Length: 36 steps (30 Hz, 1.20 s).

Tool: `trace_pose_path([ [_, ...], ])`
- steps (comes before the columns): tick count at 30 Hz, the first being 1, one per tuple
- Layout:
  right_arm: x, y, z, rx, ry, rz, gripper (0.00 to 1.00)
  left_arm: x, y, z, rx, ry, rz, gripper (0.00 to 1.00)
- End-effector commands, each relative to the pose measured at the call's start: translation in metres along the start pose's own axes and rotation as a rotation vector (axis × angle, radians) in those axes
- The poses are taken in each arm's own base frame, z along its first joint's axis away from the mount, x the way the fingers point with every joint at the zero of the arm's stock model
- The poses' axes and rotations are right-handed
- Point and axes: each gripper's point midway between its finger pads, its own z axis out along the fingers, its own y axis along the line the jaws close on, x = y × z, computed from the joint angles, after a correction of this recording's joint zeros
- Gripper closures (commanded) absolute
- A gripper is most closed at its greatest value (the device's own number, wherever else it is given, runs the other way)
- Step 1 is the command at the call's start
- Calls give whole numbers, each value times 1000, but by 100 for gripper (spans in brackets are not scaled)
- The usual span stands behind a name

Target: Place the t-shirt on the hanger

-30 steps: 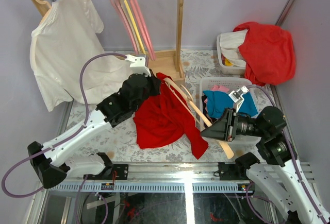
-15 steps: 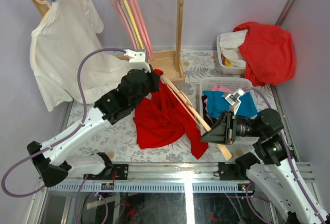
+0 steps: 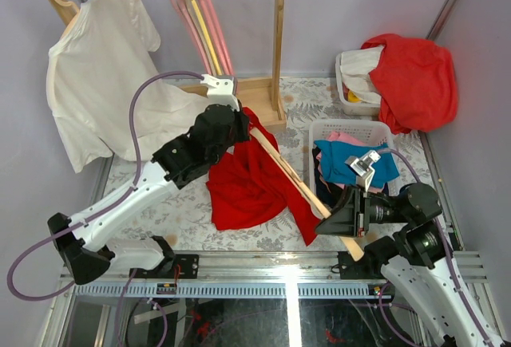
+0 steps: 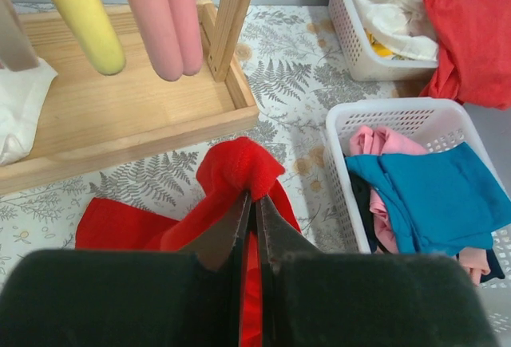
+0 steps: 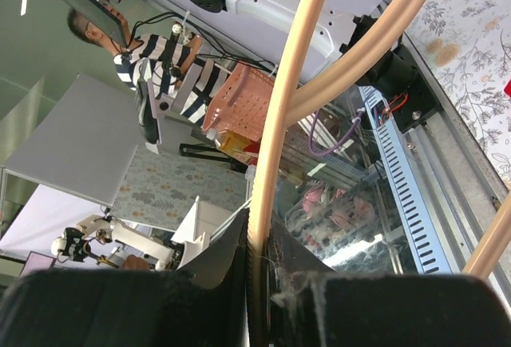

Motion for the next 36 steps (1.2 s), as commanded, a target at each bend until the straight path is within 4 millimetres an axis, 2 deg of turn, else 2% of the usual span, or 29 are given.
trace_pose_path([
  [1, 17, 18, -7, -53, 71, 74, 100, -5, -4, 1, 2, -2, 17, 97],
  [7, 25, 20, -10, -50, 88, 108, 100, 2, -1, 4, -12, 20, 34, 97],
  [9, 26, 15, -9, -40, 93, 123, 100, 3, -2, 3, -1, 18, 30, 97],
  [20, 8, -18, 8, -46, 106, 218, 100, 6, -10, -8, 96, 20, 63, 97],
  [24, -1, -20, 14, -78, 116, 242, 100, 9, -15, -12, 146, 18, 83, 97],
  [30, -21, -4, 22, -157, 126, 235, 100, 5, -29, -21, 229, 4, 107, 96],
  [36, -37, 35, 24, -299, 140, 187, 100, -9, -35, -35, 264, -13, 137, 96],
])
